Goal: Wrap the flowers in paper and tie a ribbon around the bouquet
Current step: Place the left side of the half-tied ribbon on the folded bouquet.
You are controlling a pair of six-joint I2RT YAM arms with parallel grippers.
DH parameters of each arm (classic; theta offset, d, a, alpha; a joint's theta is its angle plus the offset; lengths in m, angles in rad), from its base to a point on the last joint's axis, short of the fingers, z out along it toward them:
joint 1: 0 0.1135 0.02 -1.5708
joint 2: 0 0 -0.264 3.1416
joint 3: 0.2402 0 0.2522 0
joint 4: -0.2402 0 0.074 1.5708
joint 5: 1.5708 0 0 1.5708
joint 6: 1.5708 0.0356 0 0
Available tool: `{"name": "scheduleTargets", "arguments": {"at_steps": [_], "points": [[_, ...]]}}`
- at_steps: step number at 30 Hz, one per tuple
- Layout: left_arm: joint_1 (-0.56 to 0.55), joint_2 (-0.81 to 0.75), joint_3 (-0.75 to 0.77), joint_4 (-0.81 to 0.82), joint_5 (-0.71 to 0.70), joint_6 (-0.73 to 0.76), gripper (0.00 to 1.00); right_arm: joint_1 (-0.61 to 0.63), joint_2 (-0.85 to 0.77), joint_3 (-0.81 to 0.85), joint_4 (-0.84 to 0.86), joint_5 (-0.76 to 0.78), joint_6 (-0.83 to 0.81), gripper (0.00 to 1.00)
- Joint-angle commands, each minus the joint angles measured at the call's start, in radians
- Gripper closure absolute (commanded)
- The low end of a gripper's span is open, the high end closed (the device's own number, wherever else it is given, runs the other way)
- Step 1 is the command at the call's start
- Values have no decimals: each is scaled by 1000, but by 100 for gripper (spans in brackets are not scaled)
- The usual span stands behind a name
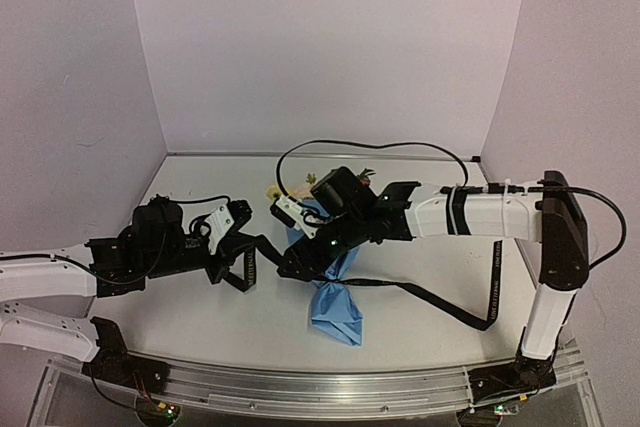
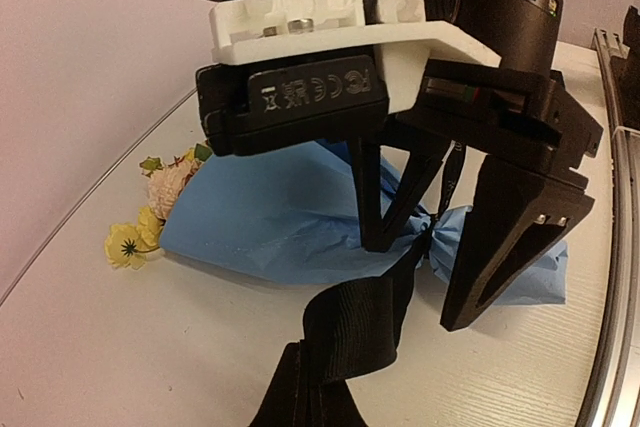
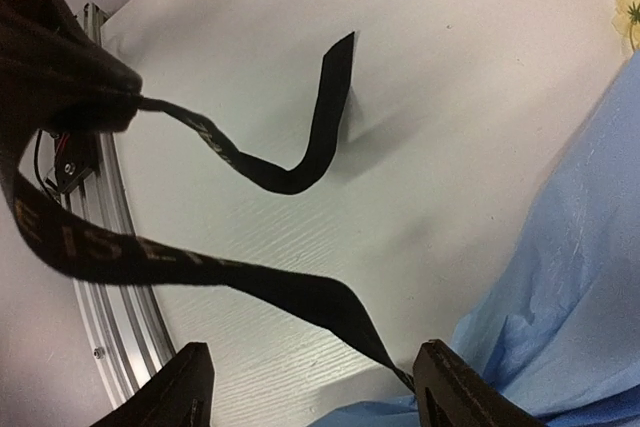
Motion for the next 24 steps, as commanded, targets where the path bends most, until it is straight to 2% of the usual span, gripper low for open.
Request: {"name": "scheduleTargets", "arguments": {"at_steps": [1,7,10,14,19,21,24], "points": [[-4,-23,47,34,-7,14,100,21,36,67,55,40,-18,32],[-4,-24,44,35,-7,11,100,31,71,97,75,71,-20,35],[-4,-21,37,38,-6,11,100,33,77,109,75,81,-11,41],[-4,-13,30,41,-7,9,100,34,63,97,75,101,-3,56],[-4,5,25,48,-6,9,100,34,21,54,75,124,7,89],[-4,20,27,53,-7,11,100,34,3,38,75,133,10,97],[-4,48,34,55,-6,16,100,34,-36,-7,75,155,14,100]]}}
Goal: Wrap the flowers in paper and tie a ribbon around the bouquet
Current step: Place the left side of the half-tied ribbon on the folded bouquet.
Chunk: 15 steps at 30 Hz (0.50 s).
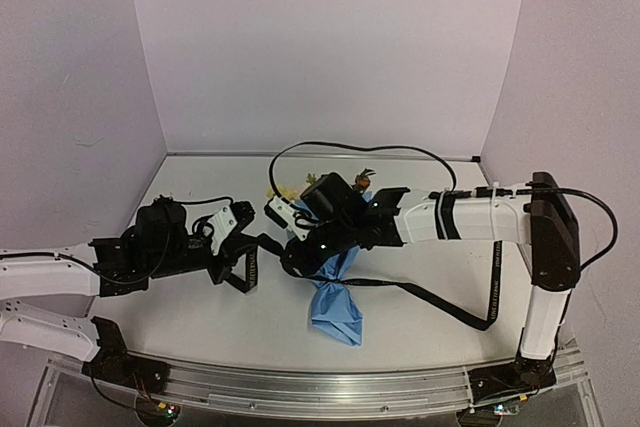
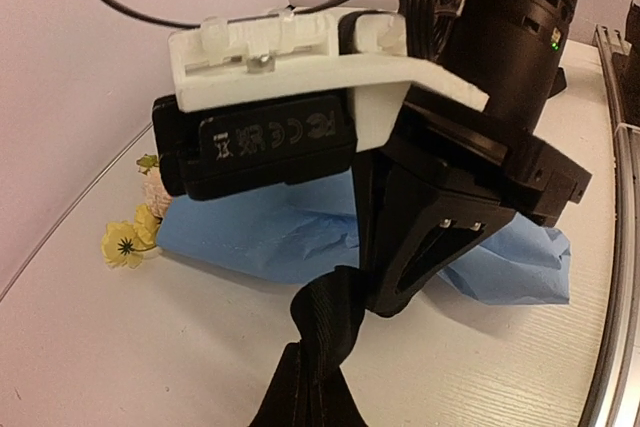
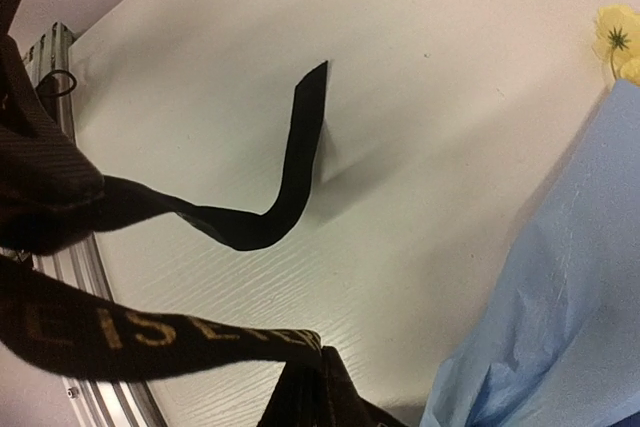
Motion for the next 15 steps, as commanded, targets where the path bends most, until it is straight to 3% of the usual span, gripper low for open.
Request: {"name": "scheduleTargets", "arguments": {"at_steps": [1,15], "points": [[-3,45,37,43,-6,18,100,5,-109,-62,18,55,6,100],[-23,333,189,126,164,101,100,4,-394,-407,23,182,46,100]]}}
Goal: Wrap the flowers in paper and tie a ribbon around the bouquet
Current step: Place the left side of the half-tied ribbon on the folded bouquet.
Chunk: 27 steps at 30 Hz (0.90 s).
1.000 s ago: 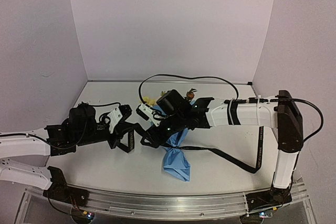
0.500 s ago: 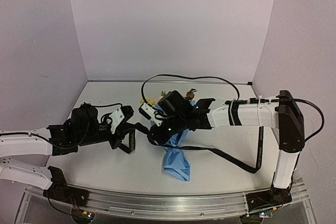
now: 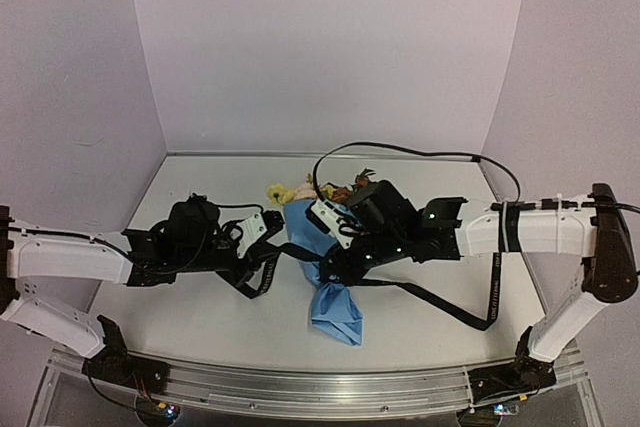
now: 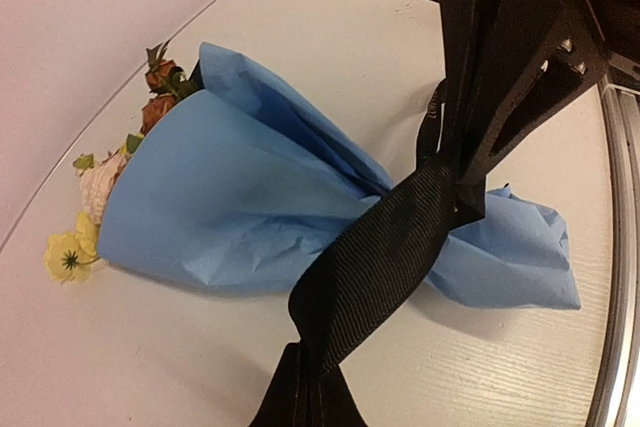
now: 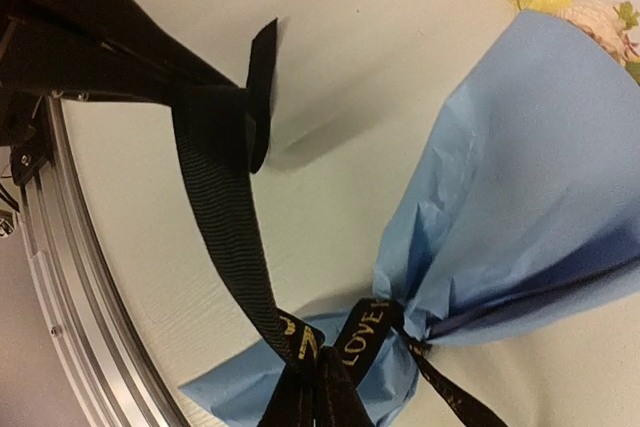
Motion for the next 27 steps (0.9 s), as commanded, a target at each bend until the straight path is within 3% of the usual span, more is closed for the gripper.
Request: {"name": "scheduleTargets", "arguments": {"at_steps": [1,10,16,22,27], "points": [[-19,106,121,73,90,75,100,5,-90,-111,11,83,31,100],[-81,333,283,-26,159,228,100,4,-179,-247,13,128,72,100],[-126,391,343,-86,146,294,100,4,-216,-296,14,126,94,91],[-171,437,383,-137,121,347,100,4,-311,-350,-54,179,145,68],[-196,464,411,-159,97,381,100,4,-421,-398,-161,249,208,33]]}}
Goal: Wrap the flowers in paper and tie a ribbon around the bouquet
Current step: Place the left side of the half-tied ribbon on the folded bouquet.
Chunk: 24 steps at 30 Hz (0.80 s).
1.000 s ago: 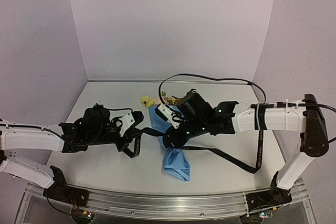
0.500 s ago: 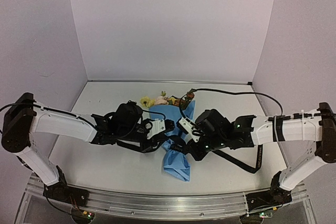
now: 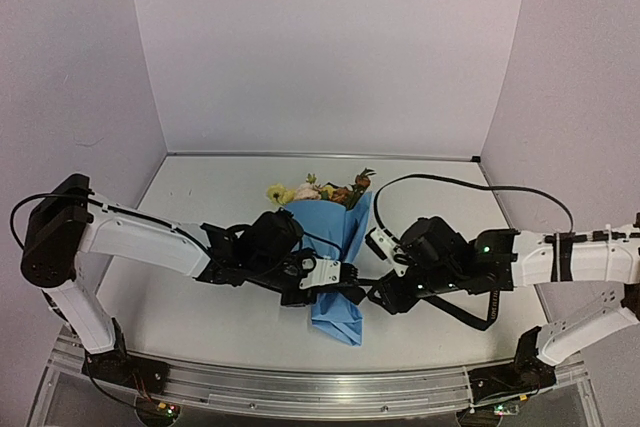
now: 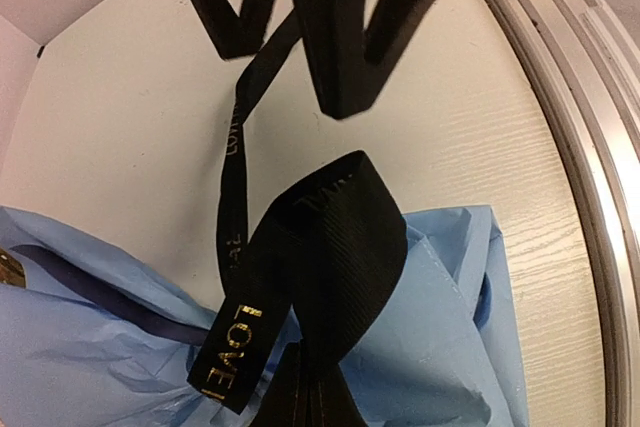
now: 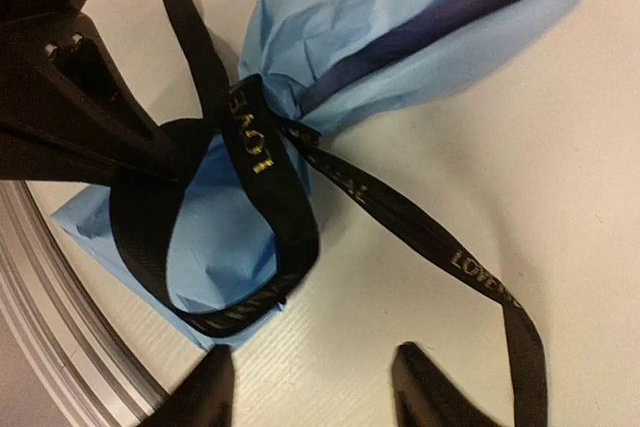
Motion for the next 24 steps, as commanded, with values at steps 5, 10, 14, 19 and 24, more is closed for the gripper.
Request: {"name": "scheduleTargets", "arguments": {"at_steps": [5,10,14,19,24], "points": [[-28,44,86,-27,-48,74,92,1,-135,14,-296,216,176,26],[-34,85,120,-21,-100,124,94,-15,-151,11,-383,327,275,25],[-37,111,153,-21,-87,149,96,-75,-185,-39,-427,370,398,23],[-47,127,174,-21,-82,167,95,-171,-214,-110,-454,317,516,23],[-52,138,182,-27,-76,177,87,-208,-219,-138,-475,328,579,21]]}}
